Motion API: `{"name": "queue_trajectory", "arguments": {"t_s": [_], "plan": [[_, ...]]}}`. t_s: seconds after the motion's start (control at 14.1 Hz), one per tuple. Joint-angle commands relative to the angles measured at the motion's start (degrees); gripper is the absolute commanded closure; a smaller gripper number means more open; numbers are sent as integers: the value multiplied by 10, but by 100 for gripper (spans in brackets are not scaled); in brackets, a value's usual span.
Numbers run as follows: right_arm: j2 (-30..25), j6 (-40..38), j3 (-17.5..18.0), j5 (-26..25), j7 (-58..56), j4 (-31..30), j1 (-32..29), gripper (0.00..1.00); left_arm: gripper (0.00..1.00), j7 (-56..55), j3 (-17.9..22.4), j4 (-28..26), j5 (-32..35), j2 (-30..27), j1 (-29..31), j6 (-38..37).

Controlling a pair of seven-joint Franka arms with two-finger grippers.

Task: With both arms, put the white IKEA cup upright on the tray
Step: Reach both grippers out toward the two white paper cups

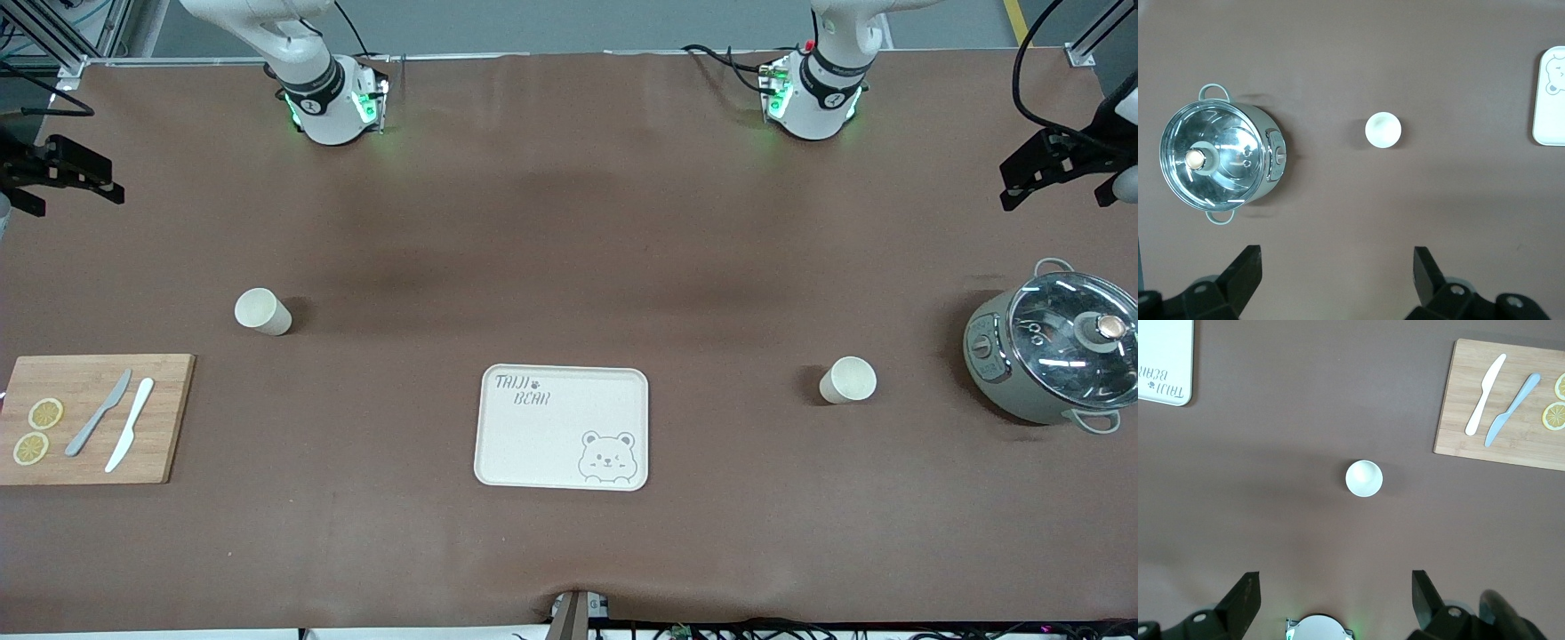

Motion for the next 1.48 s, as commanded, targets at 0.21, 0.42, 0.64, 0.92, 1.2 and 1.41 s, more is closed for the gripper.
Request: {"name": "queue_trajectory", "arguments": {"t_s": [0.21,0.42,0.64,0.92,1.2,1.41], "plan": [[-11,-5,2,-7,-2,-6,-3,0,0,5,-4,13,16,14,4,-10],[-11,-3,2,-7,-2,-6,-3,0,0,6,-5,13,17,21,1,-10],[-6,2,1,2,0,2,-4,0,0,7,-5,5,15,36,2,-4],[25,-3,1,1,1,42,-2,0,0,-6,-5,-32,14,40,2,44],[50,-3,1,0,-3,45,-1,0,0,-6,-5,-45,11,76,6,75],[80,2,2,-7,-3,43,0,0,0,-10,-4,-60,11,109,7,121]]}}
